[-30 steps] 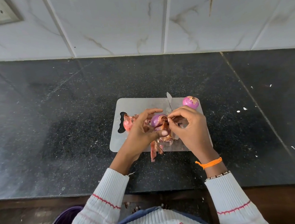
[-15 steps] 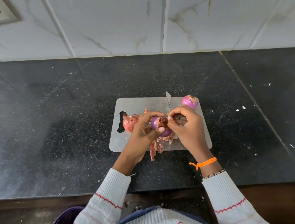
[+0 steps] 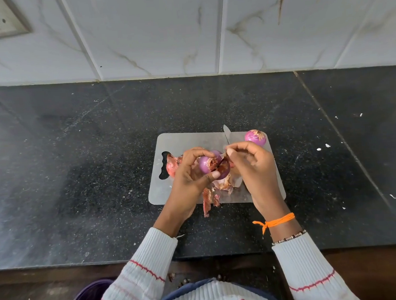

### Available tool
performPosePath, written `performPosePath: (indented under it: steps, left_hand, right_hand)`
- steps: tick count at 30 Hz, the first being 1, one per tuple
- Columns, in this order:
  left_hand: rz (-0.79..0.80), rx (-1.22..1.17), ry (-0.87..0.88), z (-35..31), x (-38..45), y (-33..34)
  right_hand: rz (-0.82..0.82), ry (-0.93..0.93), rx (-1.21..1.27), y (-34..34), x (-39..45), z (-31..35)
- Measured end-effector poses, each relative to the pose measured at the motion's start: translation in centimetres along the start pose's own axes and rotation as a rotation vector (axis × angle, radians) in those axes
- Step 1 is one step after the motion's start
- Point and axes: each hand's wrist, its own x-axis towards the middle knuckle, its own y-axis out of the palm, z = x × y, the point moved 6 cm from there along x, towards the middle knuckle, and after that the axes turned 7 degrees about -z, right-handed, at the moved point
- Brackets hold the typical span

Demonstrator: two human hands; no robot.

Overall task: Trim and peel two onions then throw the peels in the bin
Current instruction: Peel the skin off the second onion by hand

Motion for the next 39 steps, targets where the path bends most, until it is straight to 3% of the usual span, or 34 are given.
performPosePath:
  steps: [5,9,15,18,24,31,39]
  left_hand:
    - [-0.025,0.006,0.039,-0.5,0.2,-0.2]
    - [-0.047,0.015,0.053,-0.6,0.2,-0.5]
    - [-0.097,-0.288,-0.140,-0.2,-0.2,-0.1]
    - [-0.204,-0.273,-0.145,-0.1,-0.1,-0.7]
    - [-0.286,-0.274,-0.097,0.2,-0.1,-0.8]
    - [-0.268,-0.333,-0.059,0.0,0.0,-0.4]
    - [-0.231,-0.285,-0.055,0.3,0.2,-0.4]
  right_hand:
    - [0.124,-0.196,-0.107,0.8,-0.3,1.4]
    - [0.125,-0.327,-0.152,1.1,-0.5,1.8]
    - [0.115,-0.567,-0.332,1.7,-1.4,2.4]
    - [0.136,-0.627,-0.372,2.1,-1.9,2.5]
    - [0.078,-0.568,-0.356,2.3,-2.0,2.1]
    - [-0.027,-0.447,-0.279,2.1,-1.7,2.0]
    - [-0.103,-0.178,-0.165,1.5,-1.2,0.4]
